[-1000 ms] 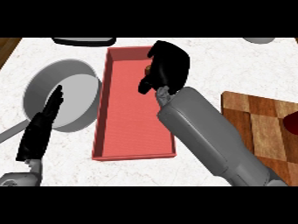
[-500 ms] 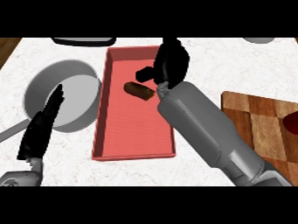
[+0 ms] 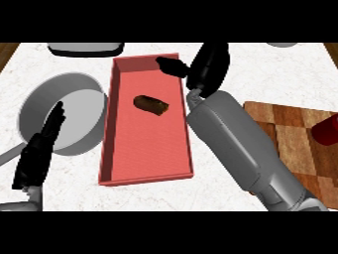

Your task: Pick the sweet potato from the cutting board and place it in the cardboard box

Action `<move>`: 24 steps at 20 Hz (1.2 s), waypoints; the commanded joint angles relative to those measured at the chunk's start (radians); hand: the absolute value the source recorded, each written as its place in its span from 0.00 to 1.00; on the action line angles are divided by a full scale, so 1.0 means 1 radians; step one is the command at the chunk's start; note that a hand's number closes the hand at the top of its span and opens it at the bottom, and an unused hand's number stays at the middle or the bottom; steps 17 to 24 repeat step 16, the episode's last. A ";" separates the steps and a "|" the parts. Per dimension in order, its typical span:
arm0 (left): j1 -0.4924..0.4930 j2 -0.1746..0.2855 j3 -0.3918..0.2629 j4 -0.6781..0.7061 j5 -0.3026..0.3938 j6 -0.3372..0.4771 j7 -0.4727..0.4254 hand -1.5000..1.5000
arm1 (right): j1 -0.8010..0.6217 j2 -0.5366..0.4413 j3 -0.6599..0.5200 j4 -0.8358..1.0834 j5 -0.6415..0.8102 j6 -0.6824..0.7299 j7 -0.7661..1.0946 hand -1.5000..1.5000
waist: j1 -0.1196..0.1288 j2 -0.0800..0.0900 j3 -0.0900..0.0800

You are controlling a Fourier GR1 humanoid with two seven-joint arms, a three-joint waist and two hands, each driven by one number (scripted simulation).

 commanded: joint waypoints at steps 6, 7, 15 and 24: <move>0.073 0.020 0.054 0.012 0.028 -0.011 -0.016 0.50 | 0.301 -0.057 -0.087 -0.350 0.134 -0.134 0.063 0.00 | -0.076 -0.019 -0.005; 0.066 0.011 0.051 0.029 0.013 0.006 -0.015 0.50 | 0.341 -0.096 -0.103 -0.415 0.113 -0.086 0.065 0.00 | -0.077 -0.016 -0.005; 0.089 -0.001 0.041 -0.002 0.003 -0.001 -0.037 0.50 | 0.781 -0.261 -0.053 -0.999 0.074 0.051 0.047 0.00 | -0.056 -0.009 -0.005; 0.057 0.020 0.072 -0.007 0.040 -0.023 0.005 0.50 | 0.864 -0.326 -0.050 -1.048 0.001 0.024 0.011 0.00 | -0.062 -0.008 -0.004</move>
